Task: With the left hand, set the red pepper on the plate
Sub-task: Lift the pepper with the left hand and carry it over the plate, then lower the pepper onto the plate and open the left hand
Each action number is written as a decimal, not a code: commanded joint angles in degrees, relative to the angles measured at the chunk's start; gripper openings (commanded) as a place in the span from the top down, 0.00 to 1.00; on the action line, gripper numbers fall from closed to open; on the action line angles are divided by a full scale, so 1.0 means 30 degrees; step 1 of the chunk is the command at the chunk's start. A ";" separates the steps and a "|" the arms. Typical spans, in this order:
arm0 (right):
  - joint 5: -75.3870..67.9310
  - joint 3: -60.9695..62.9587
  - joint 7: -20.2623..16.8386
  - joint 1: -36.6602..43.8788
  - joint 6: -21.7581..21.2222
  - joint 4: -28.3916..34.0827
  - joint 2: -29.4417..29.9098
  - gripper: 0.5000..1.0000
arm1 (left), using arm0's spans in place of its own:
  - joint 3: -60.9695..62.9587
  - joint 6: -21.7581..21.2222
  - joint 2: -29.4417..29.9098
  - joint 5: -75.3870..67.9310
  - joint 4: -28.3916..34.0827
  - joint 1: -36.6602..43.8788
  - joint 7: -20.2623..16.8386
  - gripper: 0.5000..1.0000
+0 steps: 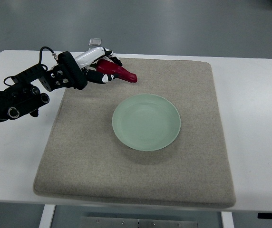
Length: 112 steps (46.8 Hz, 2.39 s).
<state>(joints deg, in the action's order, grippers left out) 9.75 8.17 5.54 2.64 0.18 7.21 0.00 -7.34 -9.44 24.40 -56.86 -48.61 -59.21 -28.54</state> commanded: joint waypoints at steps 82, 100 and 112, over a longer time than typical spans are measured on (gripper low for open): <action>0.0001 0.0000 0.0000 0.0027 0.0000 0.0000 0.0000 0.14 | 0.1244 0.0451 -0.0135 -0.0442 -0.3895 0.1220 -0.1680 1.00; 0.0002 0.0000 0.0000 -0.0002 0.0000 -0.0029 0.0000 0.14 | 0.1157 0.0393 -0.0546 -0.0325 -0.3895 0.1572 -0.1680 1.00; 0.0002 0.0000 0.0000 -0.0002 0.0000 0.0000 0.0000 0.14 | 0.1040 0.0246 -0.0575 -0.0061 -0.3895 0.1572 -0.2089 1.00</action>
<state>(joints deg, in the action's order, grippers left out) 9.75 8.17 5.54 2.63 0.18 7.20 0.00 -4.04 -8.65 22.67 -57.35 -60.30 -54.49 -34.24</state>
